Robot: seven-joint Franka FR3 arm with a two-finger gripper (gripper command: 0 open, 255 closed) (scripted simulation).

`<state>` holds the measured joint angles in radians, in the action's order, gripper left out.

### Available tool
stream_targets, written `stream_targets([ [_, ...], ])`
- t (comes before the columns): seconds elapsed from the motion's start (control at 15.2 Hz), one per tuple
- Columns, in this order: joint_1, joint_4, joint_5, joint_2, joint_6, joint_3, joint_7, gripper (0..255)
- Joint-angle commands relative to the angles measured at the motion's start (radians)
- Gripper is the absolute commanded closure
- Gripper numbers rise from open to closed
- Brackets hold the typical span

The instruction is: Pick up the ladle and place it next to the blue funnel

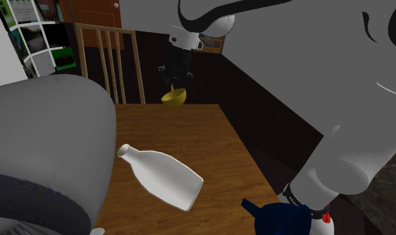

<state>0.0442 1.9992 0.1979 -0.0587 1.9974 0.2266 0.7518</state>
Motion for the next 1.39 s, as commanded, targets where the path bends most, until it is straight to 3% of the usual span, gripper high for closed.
stream_targets([
  [0.0, 0.001, -0.024, -0.001, -0.004, -0.028, -0.001, 0.003, 255],
  [0.59, 0.004, -0.121, -0.006, -0.015, -0.135, -0.004, 0.019, 255],
  [1.32, -0.098, 0.110, 0.068, -0.245, -0.091, 0.111, 0.199, 255],
])
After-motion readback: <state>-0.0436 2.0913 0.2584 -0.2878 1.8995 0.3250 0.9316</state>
